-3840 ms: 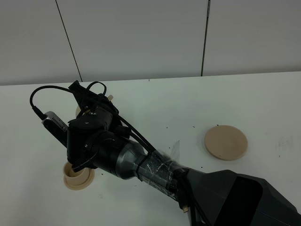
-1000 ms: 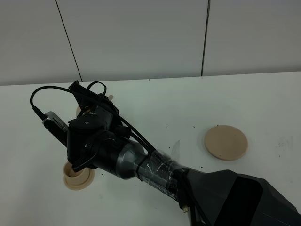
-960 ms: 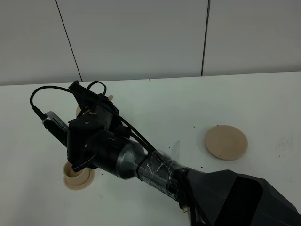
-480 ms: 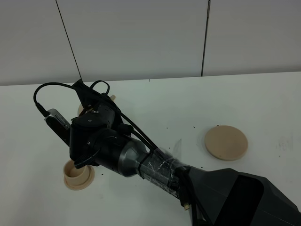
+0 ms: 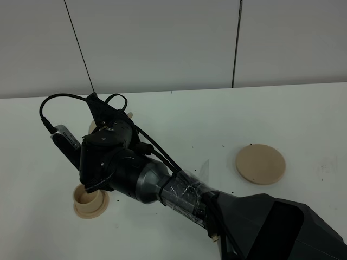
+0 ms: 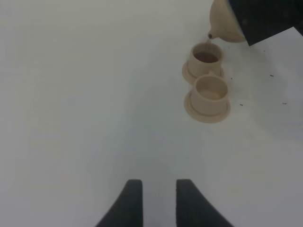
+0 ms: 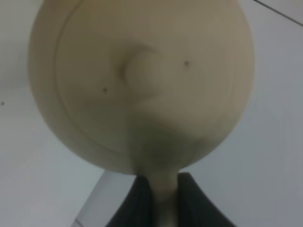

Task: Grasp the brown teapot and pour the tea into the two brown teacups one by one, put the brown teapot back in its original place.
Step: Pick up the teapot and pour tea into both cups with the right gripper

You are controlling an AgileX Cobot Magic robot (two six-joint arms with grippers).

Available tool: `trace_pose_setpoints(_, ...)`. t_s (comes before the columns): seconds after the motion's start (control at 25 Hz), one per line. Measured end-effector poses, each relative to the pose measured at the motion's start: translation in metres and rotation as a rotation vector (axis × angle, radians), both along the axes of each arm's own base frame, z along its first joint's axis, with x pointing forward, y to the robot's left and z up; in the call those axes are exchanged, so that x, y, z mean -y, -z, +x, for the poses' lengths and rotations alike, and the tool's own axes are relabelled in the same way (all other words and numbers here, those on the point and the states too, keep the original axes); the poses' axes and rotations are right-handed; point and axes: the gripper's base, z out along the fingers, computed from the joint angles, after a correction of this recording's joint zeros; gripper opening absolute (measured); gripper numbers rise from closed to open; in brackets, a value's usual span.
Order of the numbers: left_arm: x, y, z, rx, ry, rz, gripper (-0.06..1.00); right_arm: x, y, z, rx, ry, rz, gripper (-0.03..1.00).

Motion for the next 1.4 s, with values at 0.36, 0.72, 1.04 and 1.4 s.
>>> trace_pose_setpoints(0.36, 0.000, 0.000, 0.000, 0.000, 0.000, 0.000, 0.24, 0.001, 0.002, 0.000, -0.034, 0.024, 0.039, 0.09)
trace_pose_setpoints(0.72, 0.000, 0.000, 0.000, 0.000, 0.000, 0.000, 0.24, 0.005, 0.004, 0.002, -0.065, 0.073, 0.063, 0.09)
trace_pose_setpoints(1.04, 0.000, 0.000, 0.000, 0.000, -0.001, -0.002, 0.24, 0.006, 0.006, 0.000, -0.101, 0.122, 0.131, 0.09)
trace_pose_setpoints(1.4, 0.000, 0.000, 0.000, 0.000, -0.001, -0.002, 0.24, 0.010, -0.020, -0.003, -0.220, 0.237, 0.257, 0.09)
